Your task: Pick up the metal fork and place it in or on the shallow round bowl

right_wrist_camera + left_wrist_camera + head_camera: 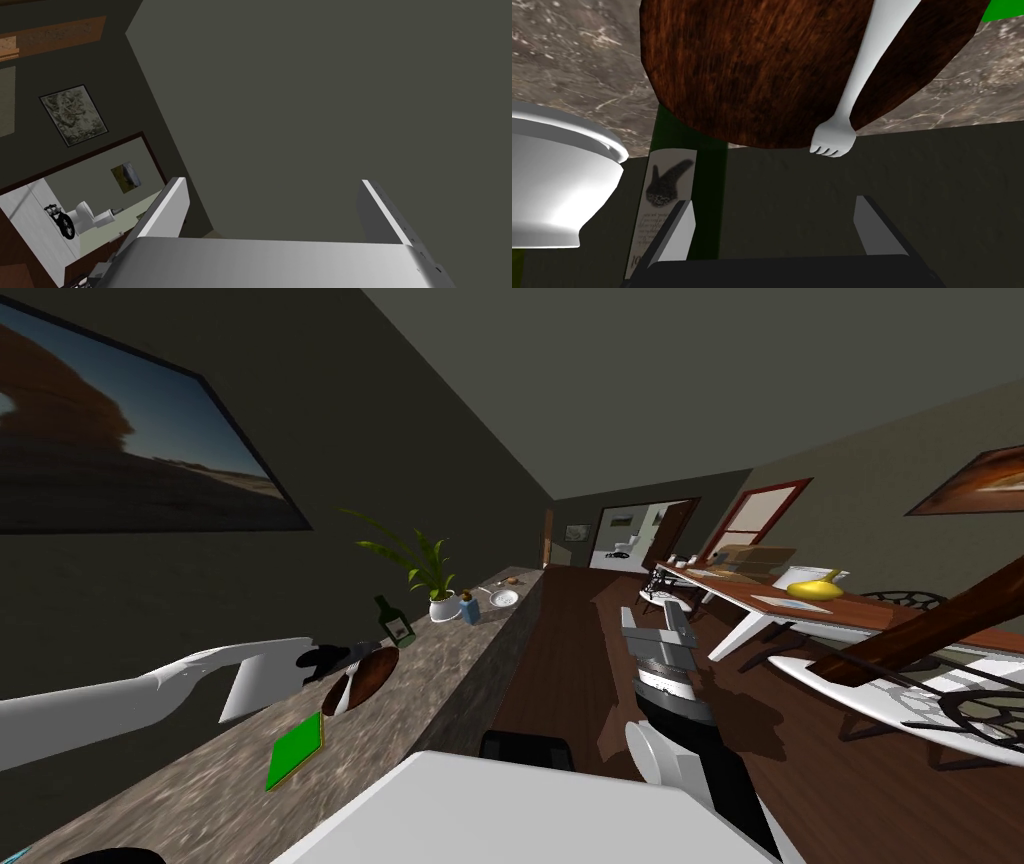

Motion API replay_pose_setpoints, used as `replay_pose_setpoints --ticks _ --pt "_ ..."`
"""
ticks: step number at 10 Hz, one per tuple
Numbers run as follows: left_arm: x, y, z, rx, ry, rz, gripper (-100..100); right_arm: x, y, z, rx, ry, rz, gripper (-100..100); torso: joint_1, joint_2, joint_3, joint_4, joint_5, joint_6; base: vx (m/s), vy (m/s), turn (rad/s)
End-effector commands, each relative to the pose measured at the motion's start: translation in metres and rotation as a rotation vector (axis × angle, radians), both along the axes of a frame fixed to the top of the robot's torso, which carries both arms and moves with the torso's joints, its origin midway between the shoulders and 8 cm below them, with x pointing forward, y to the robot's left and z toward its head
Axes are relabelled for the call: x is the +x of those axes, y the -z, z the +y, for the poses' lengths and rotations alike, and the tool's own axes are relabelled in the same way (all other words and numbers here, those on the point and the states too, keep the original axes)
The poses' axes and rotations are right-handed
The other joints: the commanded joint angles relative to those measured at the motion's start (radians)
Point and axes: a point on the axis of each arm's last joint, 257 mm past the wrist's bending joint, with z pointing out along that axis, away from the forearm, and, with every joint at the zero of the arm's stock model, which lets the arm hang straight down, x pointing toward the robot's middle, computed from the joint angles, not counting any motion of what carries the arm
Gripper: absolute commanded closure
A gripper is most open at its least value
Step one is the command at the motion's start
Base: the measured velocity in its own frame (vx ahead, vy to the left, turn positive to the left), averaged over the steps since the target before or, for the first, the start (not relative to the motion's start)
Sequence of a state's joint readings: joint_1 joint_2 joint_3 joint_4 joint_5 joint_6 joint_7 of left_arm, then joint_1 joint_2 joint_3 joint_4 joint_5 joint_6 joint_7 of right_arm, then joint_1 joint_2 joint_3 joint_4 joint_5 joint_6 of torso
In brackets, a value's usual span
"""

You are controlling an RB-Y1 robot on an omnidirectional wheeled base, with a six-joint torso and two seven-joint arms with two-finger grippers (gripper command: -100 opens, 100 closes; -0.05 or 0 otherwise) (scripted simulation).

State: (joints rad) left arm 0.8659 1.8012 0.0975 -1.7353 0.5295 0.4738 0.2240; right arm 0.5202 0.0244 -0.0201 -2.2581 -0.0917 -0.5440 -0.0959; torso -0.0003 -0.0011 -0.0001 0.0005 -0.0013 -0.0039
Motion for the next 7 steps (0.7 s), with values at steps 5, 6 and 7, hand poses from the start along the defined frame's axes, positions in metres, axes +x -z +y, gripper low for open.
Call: replay_pose_setpoints --ticks 5,6,7 --pt "0.028 -0.015 -0.028 -0.001 0.043 0.009 -100 0.000 0.000 0.000 0.000 0.000 0.000 0 0.000 0.000 0.000 0.000 0.000 0.000 0.005 -0.009 0.036" --pt "0.028 -0.015 -0.028 -0.001 0.043 0.009 -100 0.000 0.000 0.000 0.000 0.000 0.000 0 0.000 0.000 0.000 0.000 0.000 0.000 0.014 -0.014 0.046" --pt "0.028 -0.015 -0.028 -0.001 0.043 0.009 -100 0.000 0.000 0.000 0.000 0.000 0.000 0 0.000 0.000 0.000 0.000 0.000 -0.001 0.007 -0.008 0.025"
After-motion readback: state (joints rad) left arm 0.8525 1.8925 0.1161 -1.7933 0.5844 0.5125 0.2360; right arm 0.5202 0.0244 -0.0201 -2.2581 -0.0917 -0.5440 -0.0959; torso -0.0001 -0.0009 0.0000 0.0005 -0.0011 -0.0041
